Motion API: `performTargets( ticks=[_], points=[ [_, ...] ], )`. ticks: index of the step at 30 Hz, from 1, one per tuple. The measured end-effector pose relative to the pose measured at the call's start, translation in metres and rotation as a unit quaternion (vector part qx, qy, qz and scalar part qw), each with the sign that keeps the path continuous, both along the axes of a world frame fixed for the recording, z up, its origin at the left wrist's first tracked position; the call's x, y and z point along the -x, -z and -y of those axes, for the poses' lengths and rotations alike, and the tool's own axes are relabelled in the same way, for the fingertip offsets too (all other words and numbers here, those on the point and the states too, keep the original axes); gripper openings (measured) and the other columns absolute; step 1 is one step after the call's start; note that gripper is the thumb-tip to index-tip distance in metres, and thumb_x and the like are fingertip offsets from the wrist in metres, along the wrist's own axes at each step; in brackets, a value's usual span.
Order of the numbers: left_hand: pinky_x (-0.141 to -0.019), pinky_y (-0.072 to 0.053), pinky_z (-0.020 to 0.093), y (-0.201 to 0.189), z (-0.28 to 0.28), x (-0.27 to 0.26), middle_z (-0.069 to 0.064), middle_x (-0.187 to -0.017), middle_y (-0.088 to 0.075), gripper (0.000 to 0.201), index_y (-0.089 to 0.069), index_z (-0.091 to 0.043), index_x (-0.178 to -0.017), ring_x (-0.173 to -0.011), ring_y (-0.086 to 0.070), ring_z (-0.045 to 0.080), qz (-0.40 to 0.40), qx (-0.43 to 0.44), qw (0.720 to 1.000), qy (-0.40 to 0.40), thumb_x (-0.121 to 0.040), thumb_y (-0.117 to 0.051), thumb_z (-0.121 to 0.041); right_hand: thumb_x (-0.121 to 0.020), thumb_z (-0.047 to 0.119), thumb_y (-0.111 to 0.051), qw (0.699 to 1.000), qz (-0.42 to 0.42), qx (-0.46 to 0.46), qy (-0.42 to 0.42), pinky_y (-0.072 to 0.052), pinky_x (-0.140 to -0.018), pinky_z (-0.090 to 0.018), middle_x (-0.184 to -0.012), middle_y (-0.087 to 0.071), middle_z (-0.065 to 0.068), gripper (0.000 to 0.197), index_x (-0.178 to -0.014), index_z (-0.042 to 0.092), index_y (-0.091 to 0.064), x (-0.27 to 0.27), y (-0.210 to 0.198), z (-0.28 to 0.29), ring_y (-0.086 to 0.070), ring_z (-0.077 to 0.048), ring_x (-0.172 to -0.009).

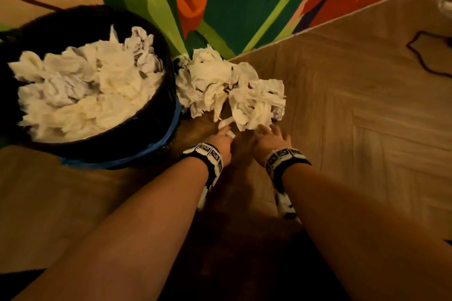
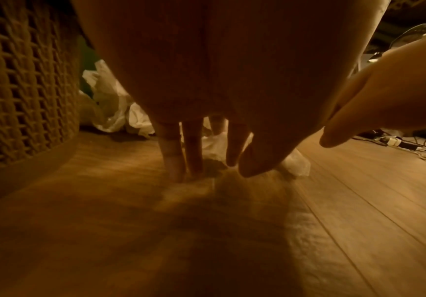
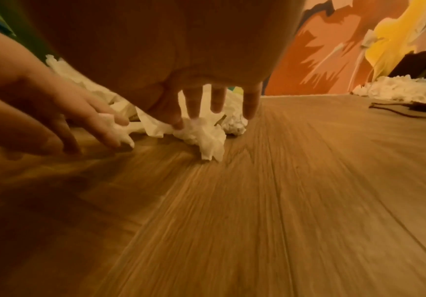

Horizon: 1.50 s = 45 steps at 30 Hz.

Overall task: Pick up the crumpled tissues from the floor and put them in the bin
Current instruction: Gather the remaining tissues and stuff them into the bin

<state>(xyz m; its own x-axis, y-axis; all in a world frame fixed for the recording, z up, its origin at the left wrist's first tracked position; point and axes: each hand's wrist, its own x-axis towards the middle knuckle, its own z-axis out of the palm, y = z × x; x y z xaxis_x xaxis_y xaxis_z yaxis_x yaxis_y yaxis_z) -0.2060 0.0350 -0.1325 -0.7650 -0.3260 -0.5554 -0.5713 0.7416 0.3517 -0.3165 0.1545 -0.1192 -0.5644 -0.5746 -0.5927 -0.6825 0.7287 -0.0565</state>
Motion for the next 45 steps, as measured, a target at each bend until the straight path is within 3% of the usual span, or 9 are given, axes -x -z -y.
performTargets(
  ticks=[2, 5, 10, 17, 24, 31, 37, 41, 45],
  points=[
    [-0.107, -0.038, 0.034, 0.003, -0.001, 0.003, 0.007, -0.146, -0.039, 0.042, -0.048, -0.013, -0.136, -0.128, -0.046, 0.027, -0.027, 0.007, 0.999, -0.029, -0.095, -0.053, -0.017, -0.095, 0.028, -0.045, 0.997, -0.013, 0.076, 0.026, -0.02, -0.114, -0.054, -0.153, -0.035, 0.004, 0.047, -0.143, 0.029, -0.044, -0.002, 0.004, -0.003, -0.026, -0.022, -0.143],
    [-0.086, -0.044, 0.033, 0.004, 0.004, 0.002, 0.009, -0.117, -0.056, 0.018, -0.056, -0.012, -0.11, -0.106, -0.055, 0.025, -0.115, 0.008, 0.987, -0.112, -0.097, -0.052, -0.022, -0.096, 0.032, -0.055, 0.963, 0.029, 0.221, 0.152, -0.046, -0.088, -0.025, -0.109, -0.07, 0.007, 0.024, -0.114, 0.031, -0.07, -0.007, 0.007, -0.006, -0.061, -0.008, -0.093],
    [-0.045, -0.028, 0.025, 0.0, 0.014, -0.011, -0.003, -0.073, -0.052, 0.014, -0.042, -0.022, -0.096, -0.058, -0.049, 0.014, -0.188, 0.018, 0.965, -0.18, -0.093, -0.055, -0.027, -0.084, 0.016, -0.074, 0.892, 0.215, 0.264, 0.297, -0.051, -0.066, -0.015, -0.085, -0.068, 0.011, 0.015, -0.083, 0.03, -0.07, -0.023, 0.01, -0.005, -0.064, -0.005, -0.083],
    [-0.05, -0.035, 0.027, 0.001, 0.014, -0.021, 0.0, -0.071, -0.052, 0.004, -0.044, -0.025, -0.093, -0.06, -0.051, 0.019, -0.154, 0.023, 0.941, -0.299, -0.09, -0.043, -0.027, -0.092, 0.003, -0.051, 0.87, 0.292, 0.152, 0.368, -0.05, -0.099, -0.038, -0.115, -0.065, -0.009, 0.029, -0.114, 0.01, -0.069, -0.036, 0.018, -0.015, -0.06, -0.024, -0.104],
    [-0.058, -0.04, 0.03, 0.002, 0.006, -0.029, -0.006, -0.072, -0.054, 0.049, -0.041, -0.033, -0.09, -0.063, -0.052, 0.018, -0.161, 0.034, 0.946, -0.28, -0.078, -0.035, -0.081, -0.09, 0.036, -0.057, 0.805, 0.216, 0.261, 0.488, -0.05, -0.097, -0.048, -0.123, -0.063, -0.01, 0.038, -0.121, 0.014, -0.061, -0.017, 0.02, -0.028, -0.062, -0.028, -0.106],
    [-0.063, -0.042, 0.031, -0.004, 0.0, -0.022, -0.013, -0.077, -0.053, 0.062, -0.044, -0.036, -0.093, -0.072, -0.054, 0.018, -0.149, 0.023, 0.961, -0.233, -0.064, -0.04, -0.091, -0.087, 0.01, -0.062, 0.791, 0.181, 0.315, 0.492, -0.053, -0.094, -0.047, -0.136, -0.056, -0.009, 0.057, -0.142, 0.012, -0.046, -0.009, 0.025, -0.029, -0.062, -0.029, -0.113],
    [-0.087, -0.049, 0.038, -0.002, 0.002, -0.02, 0.006, -0.124, -0.058, 0.037, -0.056, -0.025, -0.127, -0.109, -0.056, 0.027, -0.165, 0.016, 0.966, -0.2, -0.095, -0.049, -0.042, -0.093, 0.019, -0.055, 0.759, 0.146, 0.348, 0.531, -0.057, -0.081, -0.045, -0.106, -0.06, 0.0, 0.025, -0.116, 0.026, -0.049, -0.005, 0.024, -0.03, -0.063, -0.023, -0.093],
    [-0.086, -0.05, 0.04, -0.015, 0.003, -0.017, 0.014, -0.107, -0.061, 0.028, -0.056, -0.012, -0.11, -0.094, -0.058, 0.032, -0.249, -0.069, 0.914, -0.313, -0.098, -0.038, -0.031, -0.087, 0.023, -0.066, 0.778, 0.109, 0.357, 0.505, -0.056, -0.073, -0.036, -0.093, -0.056, 0.008, 0.032, -0.112, 0.029, -0.047, -0.003, 0.024, -0.034, -0.062, -0.017, -0.087],
    [-0.061, -0.058, 0.043, -0.024, 0.009, -0.018, 0.019, -0.091, -0.064, 0.034, -0.035, -0.022, -0.135, -0.066, -0.065, 0.035, -0.267, -0.082, 0.897, -0.342, -0.101, -0.03, -0.027, -0.087, 0.009, -0.06, 0.794, 0.078, 0.373, 0.474, -0.05, -0.075, -0.03, -0.101, -0.063, 0.004, 0.029, -0.108, 0.027, -0.062, -0.005, 0.023, -0.037, -0.061, -0.017, -0.093]
  ],
)
